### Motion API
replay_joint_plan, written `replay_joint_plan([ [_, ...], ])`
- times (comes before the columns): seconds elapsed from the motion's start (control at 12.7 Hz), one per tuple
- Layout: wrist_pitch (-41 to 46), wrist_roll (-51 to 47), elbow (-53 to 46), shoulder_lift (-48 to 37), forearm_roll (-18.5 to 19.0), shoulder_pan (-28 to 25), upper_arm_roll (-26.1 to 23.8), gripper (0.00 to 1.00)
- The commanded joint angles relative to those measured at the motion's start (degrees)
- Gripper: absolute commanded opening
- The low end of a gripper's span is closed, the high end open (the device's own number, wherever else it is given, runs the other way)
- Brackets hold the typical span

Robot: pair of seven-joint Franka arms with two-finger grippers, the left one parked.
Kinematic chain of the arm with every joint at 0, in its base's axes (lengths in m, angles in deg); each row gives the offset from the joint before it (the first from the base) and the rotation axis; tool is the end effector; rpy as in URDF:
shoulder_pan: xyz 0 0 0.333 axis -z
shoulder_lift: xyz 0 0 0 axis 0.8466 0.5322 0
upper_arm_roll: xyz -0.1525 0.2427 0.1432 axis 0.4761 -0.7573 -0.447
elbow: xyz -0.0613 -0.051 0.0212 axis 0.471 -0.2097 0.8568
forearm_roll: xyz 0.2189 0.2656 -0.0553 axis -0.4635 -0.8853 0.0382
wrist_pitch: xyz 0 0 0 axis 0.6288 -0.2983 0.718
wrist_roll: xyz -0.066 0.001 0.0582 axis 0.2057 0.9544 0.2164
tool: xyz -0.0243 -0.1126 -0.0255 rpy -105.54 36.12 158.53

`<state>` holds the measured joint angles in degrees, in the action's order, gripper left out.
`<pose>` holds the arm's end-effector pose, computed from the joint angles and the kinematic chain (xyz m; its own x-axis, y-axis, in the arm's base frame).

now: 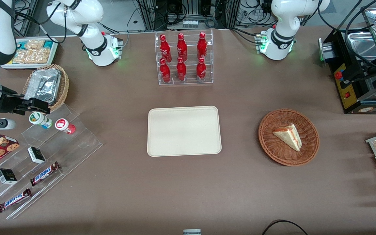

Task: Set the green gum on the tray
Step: 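Move the right gripper down to the green-labelled gum jar on the display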

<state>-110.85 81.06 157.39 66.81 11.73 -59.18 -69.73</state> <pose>0.5201 -0.0166 0.5648 0.9929 -0.0170 -0.1177 -0.0198 -0.9995 -0.0226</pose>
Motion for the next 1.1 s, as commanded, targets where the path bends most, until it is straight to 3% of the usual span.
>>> replay_joint_plan([
  [0.0, 1.9, 0.4, -1.9, 0.9, -1.2, -0.2, 0.3, 0.99],
  [0.55, -0.9, 5.7, 4.6, 0.9, -2.3, 2.2, 3.5, 0.99],
  [1.02, -18.7, 35.6, 24.1, -8.0, -1.4, 7.3, 3.6, 0.99],
])
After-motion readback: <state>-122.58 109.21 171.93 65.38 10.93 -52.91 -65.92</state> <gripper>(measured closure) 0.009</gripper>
